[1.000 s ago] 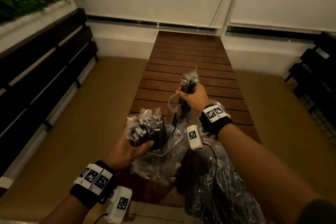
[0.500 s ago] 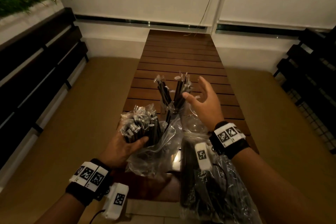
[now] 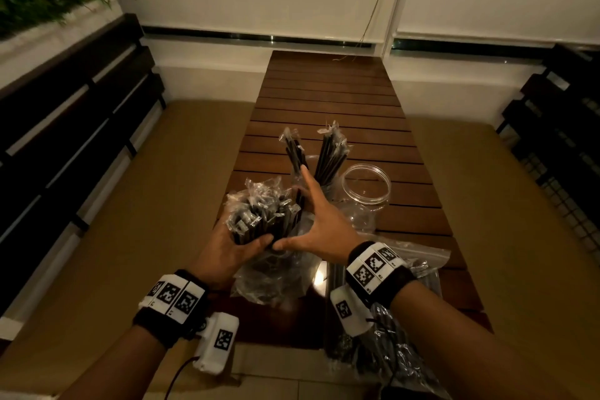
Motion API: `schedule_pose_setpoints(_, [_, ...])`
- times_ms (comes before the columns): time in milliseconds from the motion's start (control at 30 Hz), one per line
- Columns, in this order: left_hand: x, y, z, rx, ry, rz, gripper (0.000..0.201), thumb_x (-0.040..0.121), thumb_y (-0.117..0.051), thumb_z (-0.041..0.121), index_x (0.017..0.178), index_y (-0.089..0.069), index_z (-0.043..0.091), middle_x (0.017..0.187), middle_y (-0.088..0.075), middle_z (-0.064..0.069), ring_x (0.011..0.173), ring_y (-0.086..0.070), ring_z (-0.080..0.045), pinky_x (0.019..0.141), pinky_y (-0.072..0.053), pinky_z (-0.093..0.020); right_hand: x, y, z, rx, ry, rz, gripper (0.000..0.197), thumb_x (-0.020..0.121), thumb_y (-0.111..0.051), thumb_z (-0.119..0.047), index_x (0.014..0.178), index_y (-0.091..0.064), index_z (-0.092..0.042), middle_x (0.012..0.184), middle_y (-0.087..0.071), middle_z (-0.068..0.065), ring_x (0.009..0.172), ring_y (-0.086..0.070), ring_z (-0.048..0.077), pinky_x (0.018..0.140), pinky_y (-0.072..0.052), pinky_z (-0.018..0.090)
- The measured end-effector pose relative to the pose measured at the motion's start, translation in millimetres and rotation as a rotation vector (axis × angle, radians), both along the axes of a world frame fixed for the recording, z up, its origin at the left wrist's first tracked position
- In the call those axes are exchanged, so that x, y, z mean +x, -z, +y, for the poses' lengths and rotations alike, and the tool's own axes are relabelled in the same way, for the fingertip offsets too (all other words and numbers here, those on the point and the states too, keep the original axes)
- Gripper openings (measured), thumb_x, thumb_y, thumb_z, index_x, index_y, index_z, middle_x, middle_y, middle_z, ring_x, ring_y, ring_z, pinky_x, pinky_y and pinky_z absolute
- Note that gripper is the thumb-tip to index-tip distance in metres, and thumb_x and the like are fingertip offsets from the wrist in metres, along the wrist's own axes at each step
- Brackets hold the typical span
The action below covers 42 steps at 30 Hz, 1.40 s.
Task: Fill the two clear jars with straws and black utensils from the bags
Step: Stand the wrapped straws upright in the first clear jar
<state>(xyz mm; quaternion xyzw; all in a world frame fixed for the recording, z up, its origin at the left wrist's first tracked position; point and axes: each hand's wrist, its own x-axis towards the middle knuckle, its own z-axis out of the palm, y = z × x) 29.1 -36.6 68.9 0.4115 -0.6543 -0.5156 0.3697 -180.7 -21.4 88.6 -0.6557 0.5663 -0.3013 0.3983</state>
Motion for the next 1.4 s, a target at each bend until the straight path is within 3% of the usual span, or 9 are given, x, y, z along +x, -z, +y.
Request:
schedule_pose_setpoints(67, [-1.1, -1.0, 0.2, 0.004, 0.013, 0.021, 0.070, 0.076, -0.080, 0.021, 0.135, -0.042, 0.022, 0.115, -0.067, 0.017, 0.108, -0.062, 0.005, 0.084, -0.053, -0.011, 4.8, -2.0, 0.3, -0.002, -0.028, -0.039, 0.138, 0.066, -0.093, -0.028, 0.157, 0.011, -0.040, 0.162, -0.030, -0.003, 0.136, -0.030, 0.001, 0.117, -0.029, 0.032])
schedule_pose_setpoints(133, [-1.7, -2.2, -0.2, 0.030, 0.025, 0.035, 0.087, 0.066, -0.080, 0.041, 0.139, -0.040, 0.017, 0.123, -0.063, 0.010, 0.111, -0.062, 0.002, 0.081, -0.051, -0.009, 8.4, -0.9, 0.2, -0.009, -0.055, -0.059, 0.134, 0.069, -0.092, -0.022, 0.157, 0.008, -0.040, 0.161, -0.033, -0.002, 0.131, -0.032, -0.002, 0.112, -0.032, 0.026])
schedule_pose_setpoints(233, [-2.8, -2.8, -0.1, 0.047, 0.032, 0.045, 0.081, 0.061, -0.080, 0.047, 0.131, -0.050, 0.018, 0.117, -0.068, 0.007, 0.109, -0.064, -0.005, 0.079, -0.052, -0.012, 8.8, 1.5, -0.7, -0.007, -0.079, -0.063, 0.121, 0.071, -0.090, -0.021, 0.159, -0.009, -0.037, 0.158, -0.038, -0.004, 0.132, -0.038, -0.001, 0.112, -0.035, 0.023])
schedule_pose_setpoints(367, [-6.5, -7.3, 2.0, 0.028, 0.037, 0.024, 0.052, 0.068, -0.078, 0.030, 0.116, -0.057, 0.027, 0.111, -0.069, 0.021, 0.105, -0.065, -0.001, 0.079, -0.051, -0.010, 6.3, 4.4, -3.4, -0.028, -0.070, -0.071, 0.084, 0.072, -0.089, -0.020, 0.143, -0.046, -0.030, 0.135, -0.061, -0.008, 0.123, -0.056, 0.005, 0.108, -0.046, 0.031])
schedule_pose_setpoints(567, [-11.0, -7.1, 2.2, -0.008, -0.009, 0.028, 0.040, 0.084, -0.063, -0.010, 0.102, -0.059, 0.025, 0.092, -0.071, 0.030, 0.090, -0.066, 0.011, 0.072, -0.049, -0.004, 0.5, 15.4, -7.4, -0.062, -0.029, -0.052, 0.052, 0.077, -0.083, -0.021, 0.126, -0.064, -0.028, 0.111, -0.071, -0.012, 0.106, -0.067, 0.002, 0.096, -0.055, 0.030])
schedule_pose_setpoints(767, [-14.7, -12.4, 4.5, -0.003, 0.019, 0.060, 0.040, 0.086, -0.057, -0.013, 0.101, -0.058, 0.024, 0.087, -0.071, 0.030, 0.086, -0.067, 0.011, 0.069, -0.050, -0.005, 5.6, 15.5, -8.1, -0.070, -0.009, -0.050, 0.050, 0.073, -0.074, -0.038, 0.122, -0.064, -0.030, 0.115, -0.069, -0.015, 0.110, -0.064, 0.003, 0.099, -0.053, 0.031])
schedule_pose_setpoints(967, [-10.3, -11.0, 2.4, -0.009, 0.012, 0.056, 0.040, 0.085, -0.061, -0.011, 0.108, -0.058, 0.022, 0.099, -0.072, 0.023, 0.095, -0.068, 0.002, 0.073, -0.053, -0.010, 4.2, 15.9, -6.8, -0.063, 0.057, -0.133, 0.038, 0.084, -0.073, -0.017, 0.115, -0.061, -0.035, 0.110, -0.069, -0.015, 0.109, -0.066, 0.007, 0.102, -0.052, 0.040])
schedule_pose_setpoints(1200, [-11.2, -11.7, 0.7, 0.018, 0.031, 0.046, 0.041, 0.082, -0.065, -0.008, 0.113, -0.058, 0.019, 0.103, -0.072, 0.020, 0.099, -0.068, -0.001, 0.076, -0.053, -0.012, 7.4, 17.2, -5.0, -0.073, 0.068, -0.199, 0.049, 0.074, -0.077, -0.029, 0.121, -0.063, -0.027, 0.114, -0.072, -0.009, 0.110, -0.067, 0.007, 0.100, -0.054, 0.042])
schedule_pose_setpoints(1400, [-13.3, -14.7, 3.0, 0.068, 0.046, 0.061, 0.039, 0.082, -0.064, -0.008, 0.114, -0.057, 0.013, 0.101, -0.073, 0.017, 0.094, -0.069, -0.001, 0.073, -0.053, -0.012, 3.8, 18.2, -4.6, -0.051, 0.081, -0.215, 0.040, 0.078, -0.081, -0.019, 0.105, -0.065, -0.043, 0.111, -0.074, -0.007, 0.108, -0.069, 0.007, 0.100, -0.055, 0.044])
